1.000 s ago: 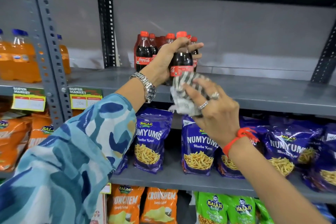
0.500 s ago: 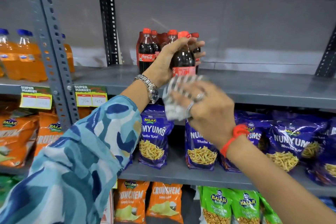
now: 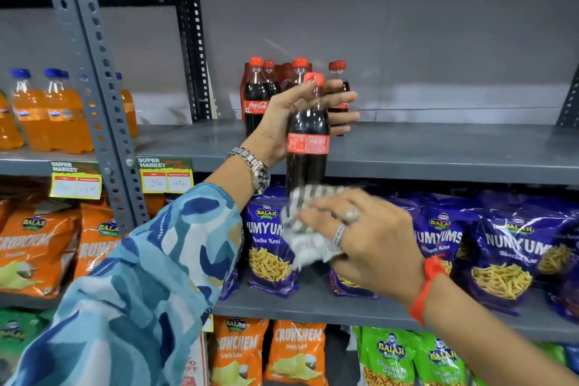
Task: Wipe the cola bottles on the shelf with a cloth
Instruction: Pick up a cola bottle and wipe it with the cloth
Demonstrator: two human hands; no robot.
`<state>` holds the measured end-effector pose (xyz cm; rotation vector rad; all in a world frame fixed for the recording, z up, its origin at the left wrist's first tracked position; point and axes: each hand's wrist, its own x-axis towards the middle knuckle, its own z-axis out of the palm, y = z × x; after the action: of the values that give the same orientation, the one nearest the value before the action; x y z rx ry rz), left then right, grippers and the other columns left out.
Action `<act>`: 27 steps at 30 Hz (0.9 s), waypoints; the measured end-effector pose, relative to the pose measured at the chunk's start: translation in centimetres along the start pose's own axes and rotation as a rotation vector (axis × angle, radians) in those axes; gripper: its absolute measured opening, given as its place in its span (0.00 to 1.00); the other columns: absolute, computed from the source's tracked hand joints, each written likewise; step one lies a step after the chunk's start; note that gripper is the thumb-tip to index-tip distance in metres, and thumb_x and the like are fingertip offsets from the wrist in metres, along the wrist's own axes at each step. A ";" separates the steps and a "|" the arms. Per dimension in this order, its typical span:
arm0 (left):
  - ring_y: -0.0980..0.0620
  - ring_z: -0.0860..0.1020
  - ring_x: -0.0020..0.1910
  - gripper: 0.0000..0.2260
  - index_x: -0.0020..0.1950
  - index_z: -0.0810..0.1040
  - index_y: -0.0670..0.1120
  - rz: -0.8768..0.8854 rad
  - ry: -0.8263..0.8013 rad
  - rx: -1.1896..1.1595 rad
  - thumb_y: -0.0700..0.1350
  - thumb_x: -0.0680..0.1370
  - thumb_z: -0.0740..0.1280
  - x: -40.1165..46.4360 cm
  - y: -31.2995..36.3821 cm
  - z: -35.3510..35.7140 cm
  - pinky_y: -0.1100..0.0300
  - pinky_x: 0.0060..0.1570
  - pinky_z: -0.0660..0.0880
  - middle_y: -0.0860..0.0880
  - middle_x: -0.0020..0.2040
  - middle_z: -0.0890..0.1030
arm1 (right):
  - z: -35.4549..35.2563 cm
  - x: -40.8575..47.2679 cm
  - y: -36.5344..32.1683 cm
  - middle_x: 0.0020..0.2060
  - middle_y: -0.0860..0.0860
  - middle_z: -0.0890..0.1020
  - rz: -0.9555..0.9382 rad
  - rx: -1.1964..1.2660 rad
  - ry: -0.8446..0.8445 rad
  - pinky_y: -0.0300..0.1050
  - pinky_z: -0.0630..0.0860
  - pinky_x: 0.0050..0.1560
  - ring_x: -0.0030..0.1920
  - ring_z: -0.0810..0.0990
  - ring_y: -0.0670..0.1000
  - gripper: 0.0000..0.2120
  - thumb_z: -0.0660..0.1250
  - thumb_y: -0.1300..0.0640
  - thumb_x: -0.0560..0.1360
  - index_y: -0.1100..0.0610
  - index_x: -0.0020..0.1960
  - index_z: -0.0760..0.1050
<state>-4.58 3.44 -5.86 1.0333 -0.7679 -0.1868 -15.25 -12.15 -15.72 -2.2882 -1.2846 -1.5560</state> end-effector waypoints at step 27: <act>0.45 0.82 0.47 0.05 0.42 0.84 0.47 0.045 0.362 0.280 0.40 0.67 0.74 1.1 0.4 -1.1 0.51 0.53 0.79 0.45 0.46 0.85 | 2.2 0.1 -0.2 0.42 0.44 0.83 -0.005 -0.199 -0.373 0.41 0.75 0.38 0.43 0.79 0.51 0.19 0.74 0.57 0.59 0.47 0.49 0.81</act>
<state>-3.18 3.93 -5.29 1.2701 -0.4939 0.1493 -13.78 -10.84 -16.73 -2.8061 -1.2541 -1.3549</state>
